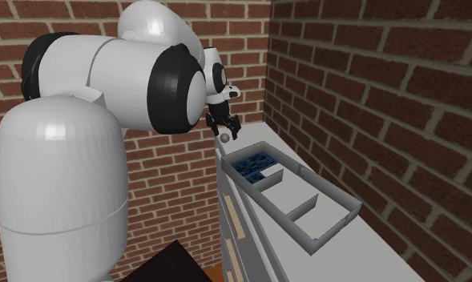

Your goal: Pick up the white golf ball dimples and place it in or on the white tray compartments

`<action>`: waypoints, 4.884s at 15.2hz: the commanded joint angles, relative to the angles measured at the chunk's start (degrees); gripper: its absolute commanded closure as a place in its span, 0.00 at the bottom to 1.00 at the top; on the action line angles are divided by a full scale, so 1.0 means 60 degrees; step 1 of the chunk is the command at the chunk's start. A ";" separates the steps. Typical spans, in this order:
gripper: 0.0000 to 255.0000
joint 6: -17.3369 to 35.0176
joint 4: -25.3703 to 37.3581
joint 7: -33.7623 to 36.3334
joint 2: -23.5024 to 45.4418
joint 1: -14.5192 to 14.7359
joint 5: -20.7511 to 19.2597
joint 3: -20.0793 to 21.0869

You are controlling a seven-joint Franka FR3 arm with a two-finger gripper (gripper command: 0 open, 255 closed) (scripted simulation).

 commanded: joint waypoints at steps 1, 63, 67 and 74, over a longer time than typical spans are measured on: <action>0.00 0.0008 -0.0002 0.0000 0.0004 -0.0001 -0.0003 -0.0001; 1.00 -0.0642 -0.4136 -0.6455 -0.5915 -0.2623 0.2343 -0.2851; 1.00 -0.0126 -0.4591 -0.6402 -0.5852 -0.2625 0.2318 -0.2843; 1.00 0.0787 -0.5316 -0.6296 -0.5658 -0.2637 0.2257 -0.2823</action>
